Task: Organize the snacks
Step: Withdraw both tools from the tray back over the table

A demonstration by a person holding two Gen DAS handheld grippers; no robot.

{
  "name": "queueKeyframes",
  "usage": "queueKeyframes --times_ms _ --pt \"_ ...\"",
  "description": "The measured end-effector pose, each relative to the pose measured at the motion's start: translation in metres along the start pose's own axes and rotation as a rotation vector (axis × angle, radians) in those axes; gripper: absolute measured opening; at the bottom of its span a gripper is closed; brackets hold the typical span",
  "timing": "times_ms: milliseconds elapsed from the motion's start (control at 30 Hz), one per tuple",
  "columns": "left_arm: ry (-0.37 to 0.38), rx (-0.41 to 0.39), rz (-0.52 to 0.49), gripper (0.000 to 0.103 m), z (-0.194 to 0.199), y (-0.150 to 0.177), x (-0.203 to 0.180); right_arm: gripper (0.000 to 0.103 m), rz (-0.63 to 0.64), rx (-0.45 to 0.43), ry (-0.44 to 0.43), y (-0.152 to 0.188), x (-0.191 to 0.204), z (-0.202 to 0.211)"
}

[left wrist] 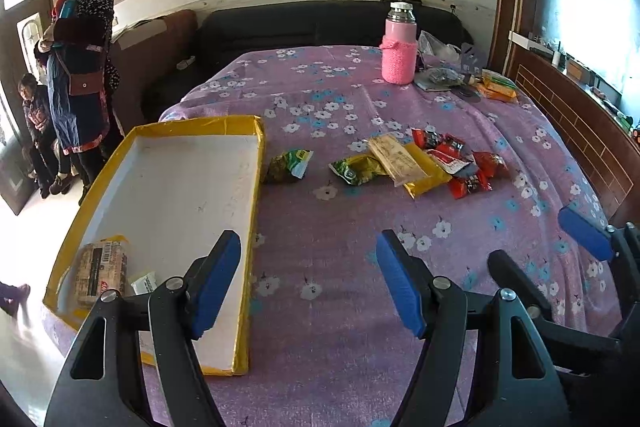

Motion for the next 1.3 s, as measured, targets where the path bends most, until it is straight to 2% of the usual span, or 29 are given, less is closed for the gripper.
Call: queueKeyframes --times_ms 167,433,633,767,1000,1300 --pt "0.043 0.012 0.006 0.07 -0.004 0.0 -0.007 0.074 -0.008 0.02 0.01 0.006 -0.007 -0.004" --pt "0.191 0.014 -0.025 0.07 -0.007 -0.01 -0.047 0.074 -0.09 0.047 0.135 0.019 -0.056 0.008" --pt "0.297 0.012 -0.049 0.07 0.0 -0.011 -0.071 0.074 -0.1 -0.017 0.242 0.017 -0.078 0.029" --pt "0.309 0.025 -0.018 0.07 -0.007 -0.012 -0.062 0.074 -0.084 -0.022 0.246 0.008 -0.072 0.03" --pt "0.278 0.054 0.11 0.07 -0.028 -0.017 -0.026 0.075 0.027 -0.008 0.232 0.0 -0.041 0.017" --pt "0.338 0.063 0.091 0.07 -0.027 -0.013 -0.038 0.075 0.001 0.018 0.213 0.006 -0.043 0.011"
Point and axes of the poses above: each gripper's, at about its wrist camera, not at the fingertips, and z roughly against the way its jaws point, x to its left, y to its underside, the point moved 7 cm from there along -z, roughly the way its jaws point, and after that the axes turned 15 degrees about -y, right-handed, at the moved point
